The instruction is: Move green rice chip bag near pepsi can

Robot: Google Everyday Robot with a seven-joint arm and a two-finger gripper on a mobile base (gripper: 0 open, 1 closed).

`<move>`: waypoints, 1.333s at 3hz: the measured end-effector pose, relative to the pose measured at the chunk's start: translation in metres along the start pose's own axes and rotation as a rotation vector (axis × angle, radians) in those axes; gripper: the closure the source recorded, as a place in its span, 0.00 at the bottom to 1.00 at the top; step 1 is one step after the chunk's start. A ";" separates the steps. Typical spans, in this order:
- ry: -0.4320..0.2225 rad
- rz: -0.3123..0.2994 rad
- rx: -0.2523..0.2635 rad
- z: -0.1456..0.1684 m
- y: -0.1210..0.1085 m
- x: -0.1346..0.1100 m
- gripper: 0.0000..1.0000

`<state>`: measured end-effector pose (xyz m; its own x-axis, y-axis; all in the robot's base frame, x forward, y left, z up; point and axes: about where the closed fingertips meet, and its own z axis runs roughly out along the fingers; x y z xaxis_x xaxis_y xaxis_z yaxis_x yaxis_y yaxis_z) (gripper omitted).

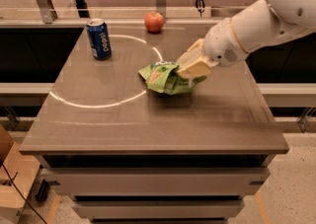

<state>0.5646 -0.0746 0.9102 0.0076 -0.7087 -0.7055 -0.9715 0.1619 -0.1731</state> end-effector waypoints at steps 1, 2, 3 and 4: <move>-0.041 -0.045 -0.015 0.027 -0.022 -0.020 1.00; -0.073 -0.066 -0.017 0.048 -0.044 -0.036 1.00; -0.084 -0.072 -0.014 0.065 -0.066 -0.046 0.82; -0.071 -0.070 -0.008 0.077 -0.081 -0.050 0.59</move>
Offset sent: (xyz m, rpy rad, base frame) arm 0.0889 0.0751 0.0025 0.0891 -0.0717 0.0890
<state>0.6613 0.0002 0.9064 0.0924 -0.6673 -0.7391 -0.9699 0.1077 -0.2184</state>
